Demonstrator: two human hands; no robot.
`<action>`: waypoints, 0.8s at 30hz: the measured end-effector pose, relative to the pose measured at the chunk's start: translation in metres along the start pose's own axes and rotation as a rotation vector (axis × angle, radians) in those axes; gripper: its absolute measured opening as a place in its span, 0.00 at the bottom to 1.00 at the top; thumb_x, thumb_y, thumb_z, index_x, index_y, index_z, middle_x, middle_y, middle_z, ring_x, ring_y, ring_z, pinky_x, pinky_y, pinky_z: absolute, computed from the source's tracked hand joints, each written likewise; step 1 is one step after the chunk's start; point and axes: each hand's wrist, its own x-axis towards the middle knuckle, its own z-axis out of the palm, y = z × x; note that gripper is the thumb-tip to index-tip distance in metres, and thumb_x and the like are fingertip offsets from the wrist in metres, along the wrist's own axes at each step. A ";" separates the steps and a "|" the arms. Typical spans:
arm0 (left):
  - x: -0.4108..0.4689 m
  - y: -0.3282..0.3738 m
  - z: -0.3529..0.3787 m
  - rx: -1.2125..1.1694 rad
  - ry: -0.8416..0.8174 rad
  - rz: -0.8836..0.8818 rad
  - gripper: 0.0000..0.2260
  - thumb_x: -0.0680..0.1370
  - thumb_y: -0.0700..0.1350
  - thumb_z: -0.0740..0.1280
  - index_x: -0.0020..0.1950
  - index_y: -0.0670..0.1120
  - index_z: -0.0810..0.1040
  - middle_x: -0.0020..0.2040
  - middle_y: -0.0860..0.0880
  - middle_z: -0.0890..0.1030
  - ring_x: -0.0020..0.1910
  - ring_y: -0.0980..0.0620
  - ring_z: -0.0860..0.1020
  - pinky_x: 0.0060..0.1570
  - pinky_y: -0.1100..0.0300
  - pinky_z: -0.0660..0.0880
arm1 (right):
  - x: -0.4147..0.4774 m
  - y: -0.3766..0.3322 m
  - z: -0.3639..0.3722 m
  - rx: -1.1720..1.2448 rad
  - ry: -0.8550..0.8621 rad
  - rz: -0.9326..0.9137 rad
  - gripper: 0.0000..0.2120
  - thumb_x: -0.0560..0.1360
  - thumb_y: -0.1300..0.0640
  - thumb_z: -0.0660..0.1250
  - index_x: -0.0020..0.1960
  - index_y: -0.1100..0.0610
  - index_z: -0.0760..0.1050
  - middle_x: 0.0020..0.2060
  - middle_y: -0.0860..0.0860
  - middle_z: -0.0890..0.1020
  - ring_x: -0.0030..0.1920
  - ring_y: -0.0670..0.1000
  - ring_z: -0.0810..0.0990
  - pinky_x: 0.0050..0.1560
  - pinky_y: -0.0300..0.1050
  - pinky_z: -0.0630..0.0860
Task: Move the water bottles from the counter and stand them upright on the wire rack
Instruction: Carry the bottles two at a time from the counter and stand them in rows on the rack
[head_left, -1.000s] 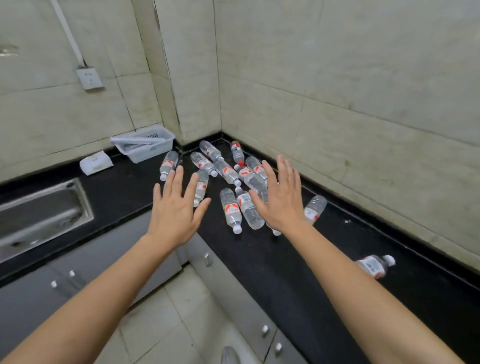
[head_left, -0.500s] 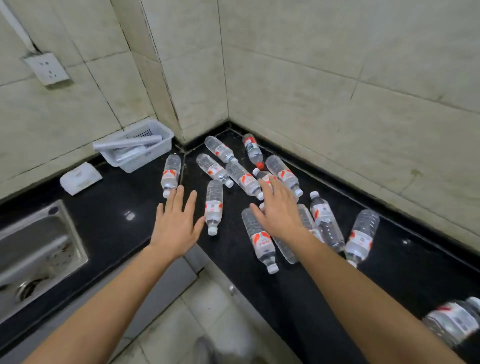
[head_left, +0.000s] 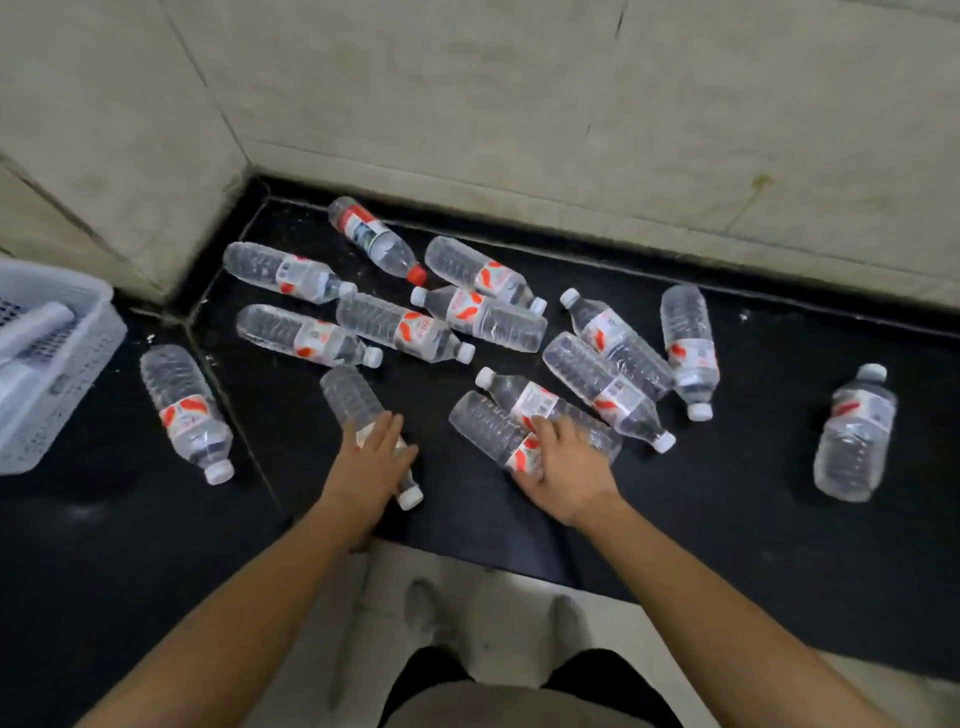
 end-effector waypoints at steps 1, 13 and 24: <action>0.007 -0.005 0.000 0.030 0.005 0.055 0.29 0.82 0.44 0.60 0.81 0.51 0.54 0.82 0.40 0.45 0.81 0.40 0.42 0.74 0.31 0.48 | 0.000 -0.006 0.004 -0.001 -0.011 0.035 0.39 0.77 0.38 0.66 0.79 0.54 0.55 0.68 0.56 0.67 0.69 0.58 0.68 0.62 0.55 0.76; 0.024 -0.008 0.000 -0.252 0.272 0.128 0.29 0.58 0.51 0.84 0.57 0.52 0.82 0.57 0.44 0.81 0.61 0.37 0.78 0.56 0.24 0.69 | -0.026 0.009 0.029 0.085 -0.072 0.122 0.37 0.81 0.51 0.66 0.82 0.40 0.47 0.73 0.55 0.64 0.66 0.60 0.74 0.62 0.56 0.75; 0.000 -0.003 -0.068 -1.541 0.520 -0.156 0.15 0.72 0.48 0.78 0.55 0.49 0.79 0.52 0.48 0.83 0.54 0.48 0.81 0.57 0.48 0.78 | -0.047 0.030 -0.079 -0.146 0.134 -0.122 0.27 0.72 0.47 0.72 0.70 0.41 0.73 0.63 0.44 0.79 0.62 0.55 0.79 0.60 0.51 0.76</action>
